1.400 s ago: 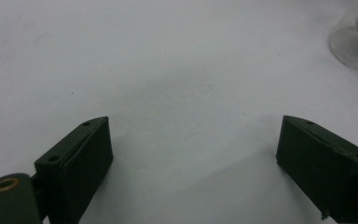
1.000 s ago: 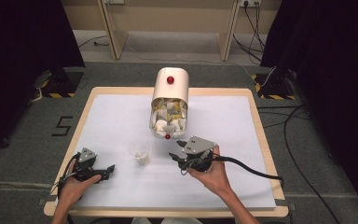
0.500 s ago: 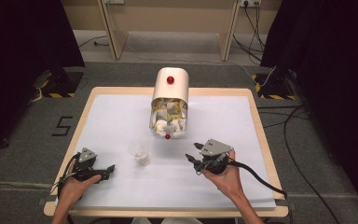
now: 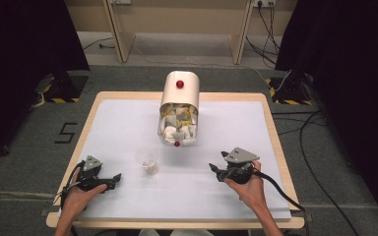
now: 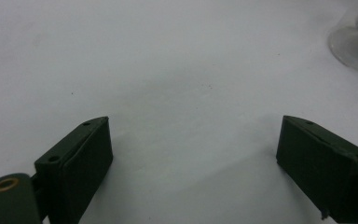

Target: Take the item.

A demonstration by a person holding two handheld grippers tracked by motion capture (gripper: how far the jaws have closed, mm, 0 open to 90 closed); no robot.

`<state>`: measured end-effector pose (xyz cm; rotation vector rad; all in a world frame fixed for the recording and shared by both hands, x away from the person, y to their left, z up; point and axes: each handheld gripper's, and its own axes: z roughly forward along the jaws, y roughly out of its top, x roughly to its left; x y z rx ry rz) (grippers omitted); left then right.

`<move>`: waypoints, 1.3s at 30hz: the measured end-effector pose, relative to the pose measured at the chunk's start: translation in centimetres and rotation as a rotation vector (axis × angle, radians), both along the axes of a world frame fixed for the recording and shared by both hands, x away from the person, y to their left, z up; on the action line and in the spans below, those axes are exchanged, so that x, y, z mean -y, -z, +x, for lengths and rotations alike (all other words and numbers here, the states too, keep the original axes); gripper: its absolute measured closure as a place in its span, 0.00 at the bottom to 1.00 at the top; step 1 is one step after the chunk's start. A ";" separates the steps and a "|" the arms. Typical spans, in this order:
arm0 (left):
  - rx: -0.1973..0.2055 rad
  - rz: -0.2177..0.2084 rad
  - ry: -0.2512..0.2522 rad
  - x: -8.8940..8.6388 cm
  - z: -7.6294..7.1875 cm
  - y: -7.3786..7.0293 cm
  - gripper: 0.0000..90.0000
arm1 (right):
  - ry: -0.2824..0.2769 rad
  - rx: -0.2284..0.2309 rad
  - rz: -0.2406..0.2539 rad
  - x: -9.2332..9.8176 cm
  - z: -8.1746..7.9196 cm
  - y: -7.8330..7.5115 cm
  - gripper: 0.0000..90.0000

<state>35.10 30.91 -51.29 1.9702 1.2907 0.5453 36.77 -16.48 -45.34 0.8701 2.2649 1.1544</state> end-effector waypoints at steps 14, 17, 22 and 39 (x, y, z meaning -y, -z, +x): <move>0.000 -0.001 0.000 0.0 0.0 0.0 0.10 | 0.038 -0.012 -0.039 1.1 -0.3 0.6 0.40; 0.000 -0.001 0.000 0.0 0.0 0.0 0.10 | 0.070 -0.023 -0.025 2.2 -0.3 0.9 0.40; 0.001 0.001 0.000 0.0 0.0 0.0 0.10 | 0.079 -0.025 -0.044 2.8 -0.5 1.2 0.39; 0.000 -0.002 0.000 0.0 0.0 0.0 0.10 | 0.079 -0.120 -0.072 3.3 -0.8 2.9 0.28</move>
